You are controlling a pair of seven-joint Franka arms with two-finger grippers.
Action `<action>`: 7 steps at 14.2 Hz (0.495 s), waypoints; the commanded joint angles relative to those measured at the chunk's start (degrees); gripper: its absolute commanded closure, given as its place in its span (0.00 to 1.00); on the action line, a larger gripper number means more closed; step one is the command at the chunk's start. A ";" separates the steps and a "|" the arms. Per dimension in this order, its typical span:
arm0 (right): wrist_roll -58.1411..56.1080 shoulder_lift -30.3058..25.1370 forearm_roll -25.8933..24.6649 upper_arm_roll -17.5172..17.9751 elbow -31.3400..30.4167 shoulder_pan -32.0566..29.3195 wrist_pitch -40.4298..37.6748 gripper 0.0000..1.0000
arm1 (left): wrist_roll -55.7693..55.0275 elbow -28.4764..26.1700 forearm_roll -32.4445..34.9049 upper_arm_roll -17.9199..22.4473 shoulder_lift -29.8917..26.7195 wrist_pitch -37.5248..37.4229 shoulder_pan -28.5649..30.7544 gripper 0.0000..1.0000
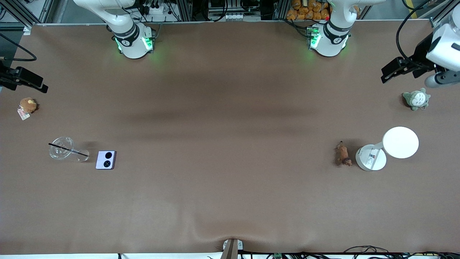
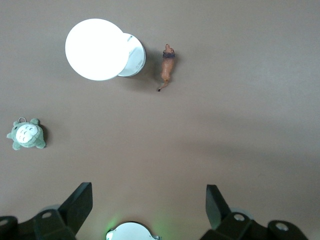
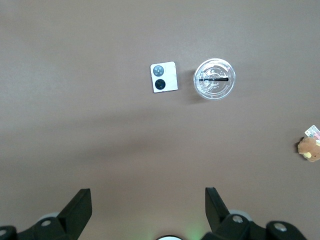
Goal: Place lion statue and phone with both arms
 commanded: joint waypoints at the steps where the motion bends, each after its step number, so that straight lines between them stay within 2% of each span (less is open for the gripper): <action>1: 0.65 0.46 -0.55 0.43 1.31 -0.56 -0.90 0.00 | 0.67 -4.78 -0.83 0.73 -4.23 2.48 -0.39 0.00; 7: 0.56 0.55 -0.55 0.34 1.31 -0.65 -0.90 0.00 | 0.75 -3.90 -0.75 2.05 -3.79 2.12 -0.12 0.00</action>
